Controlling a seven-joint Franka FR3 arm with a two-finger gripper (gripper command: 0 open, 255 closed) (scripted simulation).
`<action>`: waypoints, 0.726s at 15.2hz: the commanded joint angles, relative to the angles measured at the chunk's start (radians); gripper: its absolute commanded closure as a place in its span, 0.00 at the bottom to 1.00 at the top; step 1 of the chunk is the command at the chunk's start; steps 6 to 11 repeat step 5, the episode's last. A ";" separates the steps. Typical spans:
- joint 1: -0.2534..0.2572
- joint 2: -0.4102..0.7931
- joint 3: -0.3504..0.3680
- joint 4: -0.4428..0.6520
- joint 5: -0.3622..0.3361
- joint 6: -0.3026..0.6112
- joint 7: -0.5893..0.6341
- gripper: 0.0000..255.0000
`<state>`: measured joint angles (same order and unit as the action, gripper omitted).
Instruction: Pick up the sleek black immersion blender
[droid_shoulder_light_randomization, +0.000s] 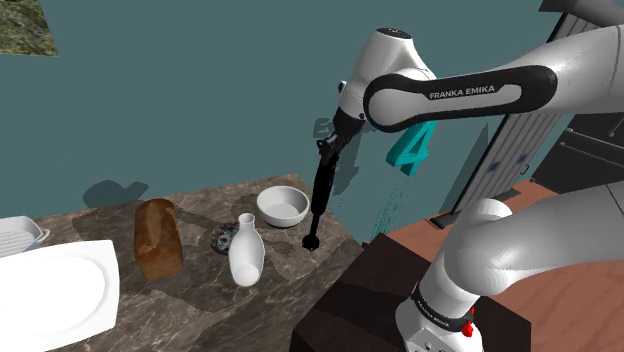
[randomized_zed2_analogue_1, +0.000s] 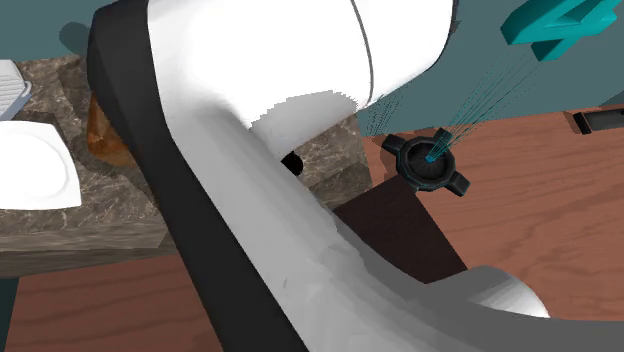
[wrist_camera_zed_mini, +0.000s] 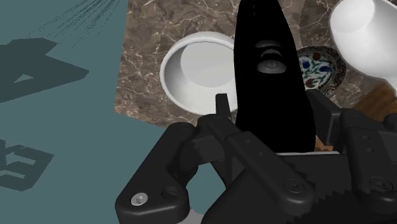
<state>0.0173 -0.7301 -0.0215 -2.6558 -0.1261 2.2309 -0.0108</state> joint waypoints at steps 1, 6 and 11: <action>0.002 -0.007 0.003 0.025 0.003 -0.031 0.000 1.00; 0.004 -0.011 0.004 0.051 0.006 -0.062 -0.003 1.00; 0.004 -0.011 0.004 0.051 0.006 -0.062 -0.003 1.00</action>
